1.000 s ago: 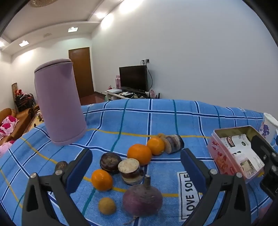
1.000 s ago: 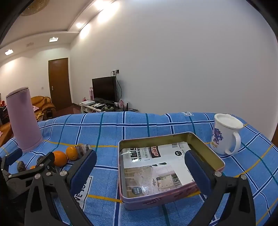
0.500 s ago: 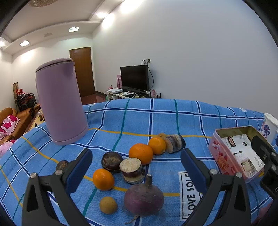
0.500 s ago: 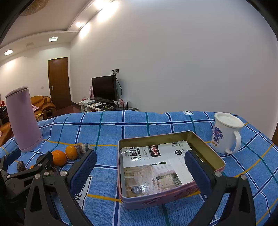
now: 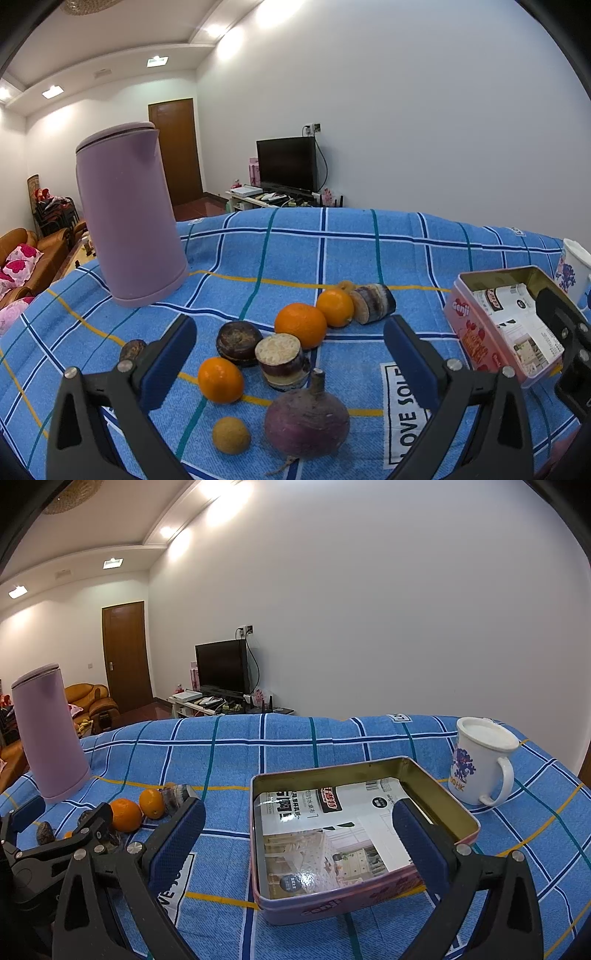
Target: Organize fruits
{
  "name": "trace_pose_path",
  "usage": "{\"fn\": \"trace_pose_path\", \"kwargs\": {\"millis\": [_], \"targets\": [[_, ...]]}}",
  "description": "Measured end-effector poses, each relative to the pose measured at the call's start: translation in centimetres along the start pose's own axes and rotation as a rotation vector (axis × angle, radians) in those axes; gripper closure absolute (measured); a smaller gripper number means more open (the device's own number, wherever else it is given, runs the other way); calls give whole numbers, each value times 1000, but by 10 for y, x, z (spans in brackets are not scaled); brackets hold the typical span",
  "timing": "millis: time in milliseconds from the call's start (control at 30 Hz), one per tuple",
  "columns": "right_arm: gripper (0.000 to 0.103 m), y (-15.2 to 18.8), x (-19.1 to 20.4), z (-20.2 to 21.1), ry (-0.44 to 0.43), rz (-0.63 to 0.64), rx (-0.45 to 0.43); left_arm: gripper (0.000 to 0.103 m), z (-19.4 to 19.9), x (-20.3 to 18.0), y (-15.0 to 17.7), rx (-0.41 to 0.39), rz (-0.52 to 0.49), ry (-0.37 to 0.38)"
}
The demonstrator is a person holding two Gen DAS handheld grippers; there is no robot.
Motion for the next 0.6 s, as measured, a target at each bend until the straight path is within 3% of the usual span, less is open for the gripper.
{"fn": "trace_pose_path", "kwargs": {"millis": [600], "targets": [[1,0,-1,1,0,-1,-3,0,-1,0,1,2,-2,0]]}}
Point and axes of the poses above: each gripper's, at about its wrist camera, not at the fingertips, and z roughly against the way its jaws point, x to its left, y to its underside, the point moved 4 cm from there along -z, roughly the way its jaws point, and after that the axes turned 15 degrees about -x, right-handed, at the moved point
